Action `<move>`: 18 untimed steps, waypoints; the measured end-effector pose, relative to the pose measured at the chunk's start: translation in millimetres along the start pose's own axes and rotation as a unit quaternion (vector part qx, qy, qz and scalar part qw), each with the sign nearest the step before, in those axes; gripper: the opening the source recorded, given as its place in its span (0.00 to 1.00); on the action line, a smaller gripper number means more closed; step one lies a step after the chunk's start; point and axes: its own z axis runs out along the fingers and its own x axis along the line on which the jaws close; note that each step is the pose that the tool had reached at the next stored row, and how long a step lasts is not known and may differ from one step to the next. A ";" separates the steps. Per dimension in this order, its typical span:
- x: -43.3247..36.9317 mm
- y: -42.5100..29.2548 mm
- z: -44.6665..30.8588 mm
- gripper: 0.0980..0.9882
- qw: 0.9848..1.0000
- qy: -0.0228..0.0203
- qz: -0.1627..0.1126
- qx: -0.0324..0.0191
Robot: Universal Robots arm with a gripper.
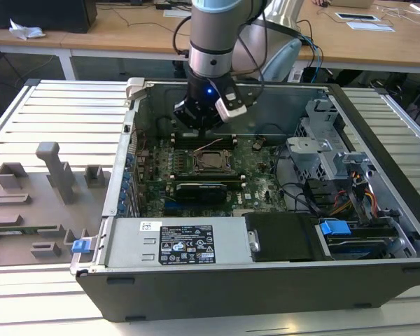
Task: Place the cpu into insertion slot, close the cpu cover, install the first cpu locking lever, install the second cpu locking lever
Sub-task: 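Install the first cpu locking lever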
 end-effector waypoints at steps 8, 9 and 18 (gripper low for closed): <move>-9.6 -0.9 6.3 0.01 1.000 0.001 0.000 0.000; -13.2 -1.0 7.5 0.01 1.000 0.001 0.000 0.000; -26.7 -1.5 10.6 0.01 1.000 0.001 0.000 0.000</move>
